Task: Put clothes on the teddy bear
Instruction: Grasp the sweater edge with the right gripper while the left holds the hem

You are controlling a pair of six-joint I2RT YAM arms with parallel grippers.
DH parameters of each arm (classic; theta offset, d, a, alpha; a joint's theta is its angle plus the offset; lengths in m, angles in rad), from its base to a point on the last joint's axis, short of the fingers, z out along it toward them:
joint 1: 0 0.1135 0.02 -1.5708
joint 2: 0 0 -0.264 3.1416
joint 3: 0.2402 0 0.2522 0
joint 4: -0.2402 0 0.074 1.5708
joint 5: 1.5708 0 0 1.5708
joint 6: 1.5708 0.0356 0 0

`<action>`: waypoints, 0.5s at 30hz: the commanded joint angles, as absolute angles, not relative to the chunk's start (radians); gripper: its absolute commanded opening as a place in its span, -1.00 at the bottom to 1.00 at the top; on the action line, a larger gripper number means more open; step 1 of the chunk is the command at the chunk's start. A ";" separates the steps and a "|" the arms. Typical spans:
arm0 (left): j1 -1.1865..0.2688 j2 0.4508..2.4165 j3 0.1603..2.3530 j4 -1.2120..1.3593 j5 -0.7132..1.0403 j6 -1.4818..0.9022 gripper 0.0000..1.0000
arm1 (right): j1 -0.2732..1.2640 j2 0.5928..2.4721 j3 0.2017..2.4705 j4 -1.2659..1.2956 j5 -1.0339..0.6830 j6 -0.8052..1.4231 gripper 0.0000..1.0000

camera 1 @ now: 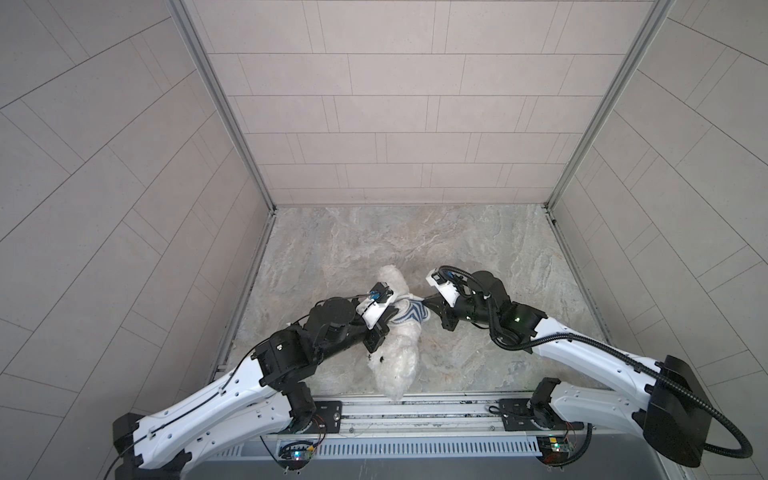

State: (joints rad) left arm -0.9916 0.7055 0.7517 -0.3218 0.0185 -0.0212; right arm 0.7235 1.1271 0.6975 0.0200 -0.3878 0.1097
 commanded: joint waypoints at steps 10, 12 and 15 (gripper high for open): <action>-1.000 0.676 0.704 -0.089 -0.066 -0.070 -1.00 | 0.743 0.940 0.634 0.005 -0.461 -0.008 -0.70; -0.999 0.687 0.701 -0.092 -0.069 -0.062 -1.00 | 0.747 0.899 0.631 0.005 -0.476 -0.005 -0.42; -0.999 0.700 0.713 -0.114 -0.043 -0.044 -1.00 | 0.758 0.845 0.656 -0.040 -0.451 -0.018 -0.03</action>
